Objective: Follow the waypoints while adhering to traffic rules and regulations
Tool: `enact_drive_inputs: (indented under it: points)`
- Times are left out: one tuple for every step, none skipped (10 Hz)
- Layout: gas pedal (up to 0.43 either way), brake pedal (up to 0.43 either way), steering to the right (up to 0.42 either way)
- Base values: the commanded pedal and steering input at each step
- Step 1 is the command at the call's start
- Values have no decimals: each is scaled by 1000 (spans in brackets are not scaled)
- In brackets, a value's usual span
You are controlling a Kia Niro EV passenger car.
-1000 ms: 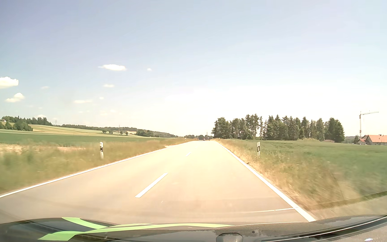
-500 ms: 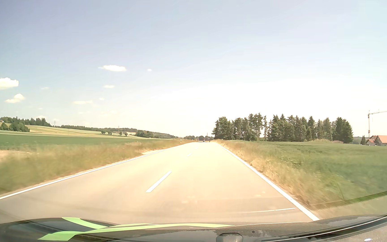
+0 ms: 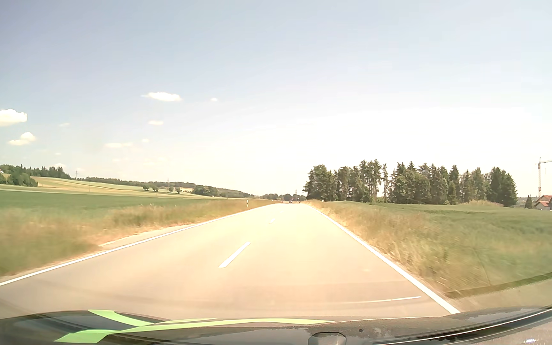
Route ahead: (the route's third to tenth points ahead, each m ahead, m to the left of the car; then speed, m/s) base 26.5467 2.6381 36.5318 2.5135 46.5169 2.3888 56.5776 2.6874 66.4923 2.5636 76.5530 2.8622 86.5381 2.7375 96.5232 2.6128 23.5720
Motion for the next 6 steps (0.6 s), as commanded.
enact_drive_inputs:
  points:
    - [220,0,-1]
    - [220,0,-1]
    - [220,0,-1]
    - [228,0,-1]
    - [228,0,-1]
    - [228,0,-1]
